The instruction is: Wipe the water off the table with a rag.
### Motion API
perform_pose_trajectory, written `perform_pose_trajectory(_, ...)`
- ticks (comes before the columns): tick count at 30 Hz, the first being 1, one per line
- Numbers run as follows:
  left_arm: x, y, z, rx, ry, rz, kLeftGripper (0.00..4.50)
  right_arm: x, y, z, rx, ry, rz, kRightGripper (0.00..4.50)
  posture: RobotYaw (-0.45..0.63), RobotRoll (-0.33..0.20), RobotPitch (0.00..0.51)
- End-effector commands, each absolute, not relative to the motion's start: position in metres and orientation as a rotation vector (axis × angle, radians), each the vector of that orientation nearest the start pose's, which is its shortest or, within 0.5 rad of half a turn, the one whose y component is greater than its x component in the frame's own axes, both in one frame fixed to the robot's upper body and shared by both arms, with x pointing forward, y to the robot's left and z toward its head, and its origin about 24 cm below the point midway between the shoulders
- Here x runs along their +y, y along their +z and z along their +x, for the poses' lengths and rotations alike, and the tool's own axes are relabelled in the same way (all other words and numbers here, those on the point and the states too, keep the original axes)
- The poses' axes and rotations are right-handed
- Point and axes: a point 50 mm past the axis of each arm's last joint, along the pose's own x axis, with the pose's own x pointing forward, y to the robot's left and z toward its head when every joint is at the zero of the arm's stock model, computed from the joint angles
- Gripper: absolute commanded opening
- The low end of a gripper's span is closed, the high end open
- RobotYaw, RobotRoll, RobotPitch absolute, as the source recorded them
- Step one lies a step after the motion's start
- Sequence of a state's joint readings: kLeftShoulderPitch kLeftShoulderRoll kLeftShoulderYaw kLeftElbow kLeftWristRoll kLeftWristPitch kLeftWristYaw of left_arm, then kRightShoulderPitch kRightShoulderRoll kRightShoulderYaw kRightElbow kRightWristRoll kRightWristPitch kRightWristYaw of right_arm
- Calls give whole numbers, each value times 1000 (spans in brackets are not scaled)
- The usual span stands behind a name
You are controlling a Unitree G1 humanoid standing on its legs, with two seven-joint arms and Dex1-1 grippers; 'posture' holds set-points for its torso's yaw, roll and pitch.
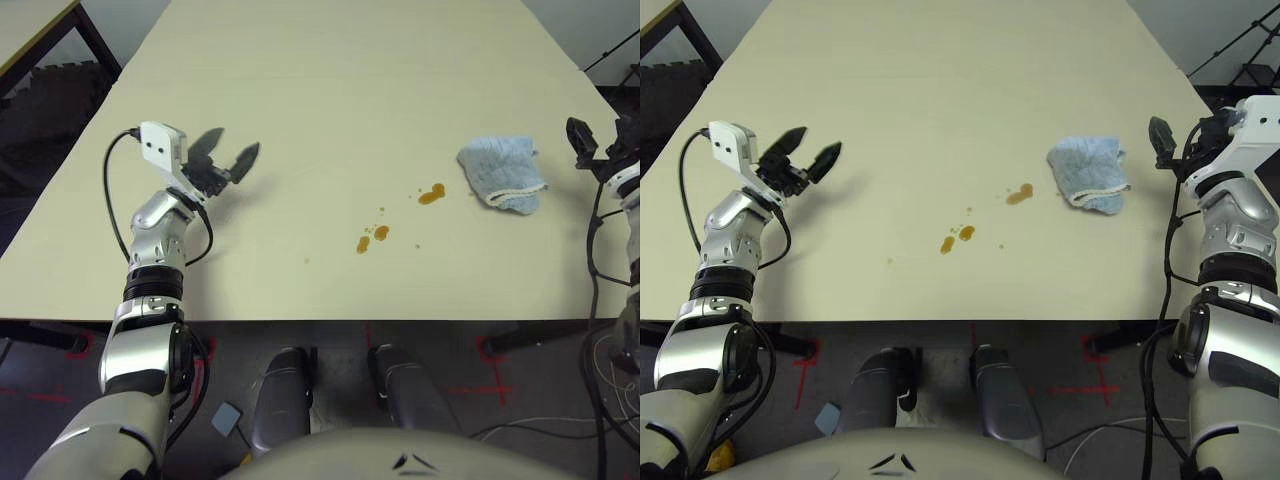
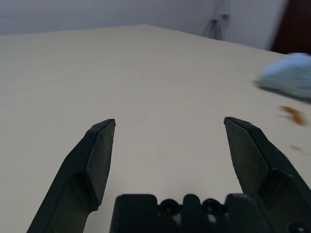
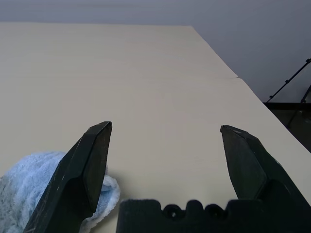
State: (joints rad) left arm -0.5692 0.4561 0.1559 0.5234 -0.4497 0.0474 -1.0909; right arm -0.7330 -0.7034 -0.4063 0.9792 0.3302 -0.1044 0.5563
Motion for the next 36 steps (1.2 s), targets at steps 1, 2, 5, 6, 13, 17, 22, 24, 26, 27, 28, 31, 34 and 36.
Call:
perform_pose_trajectory(1,214,134,317,-64,-1073,-75,4500,-372,165,328,-109,-59,11,4478,-193,0,129)
perform_pose_trajectory(2,213,134,313,-45,-1104,-78,4500,-373,166,328,-90,-55,21,4478,-193,0,128)
perform_pose_trajectory(5,212,135,308,-19,-1136,-79,4500,-374,169,328,-45,-23,54,4478,-197,0,129)
perform_pose_trajectory(6,212,136,308,-17,-1135,-79,4500,-374,170,328,-30,-12,63,4478,-197,0,129)
perform_pose_trajectory(13,209,132,309,-16,-1114,-66,4500,-350,175,334,178,195,159,4478,-197,0,131)
perform_pose_trajectory(17,208,131,309,-20,-1110,-66,4500,-336,170,337,272,260,147,4478,-194,0,131)
perform_pose_trajectory(22,208,131,309,-24,-1104,-67,4500,-325,159,343,362,274,120,4478,-189,0,133)
perform_pose_trajectory(24,208,131,309,-25,-1102,-68,4500,-322,154,345,390,267,117,4478,-182,0,133)
perform_pose_trajectory(26,208,131,308,-26,-1099,-68,4500,-319,148,347,418,267,116,4478,-177,0,134)
perform_pose_trajectory(27,208,131,308,-26,-1098,-68,4500,-317,145,348,430,270,113,4478,-177,0,134)
perform_pose_trajectory(28,208,131,307,-25,-1097,-68,4500,-315,142,349,442,270,108,4478,-177,0,134)
perform_pose_trajectory(31,208,131,306,-25,-1095,-69,4500,-310,135,353,461,269,96,4478,-170,0,134)
perform_pose_trajectory(34,208,132,306,-26,-1091,-67,4500,-308,130,355,478,254,68,4478,-162,0,135)
perform_pose_trajectory(36,208,132,306,-26,-1089,-64,4500,-306,126,357,485,248,55,4478,-157,0,135)
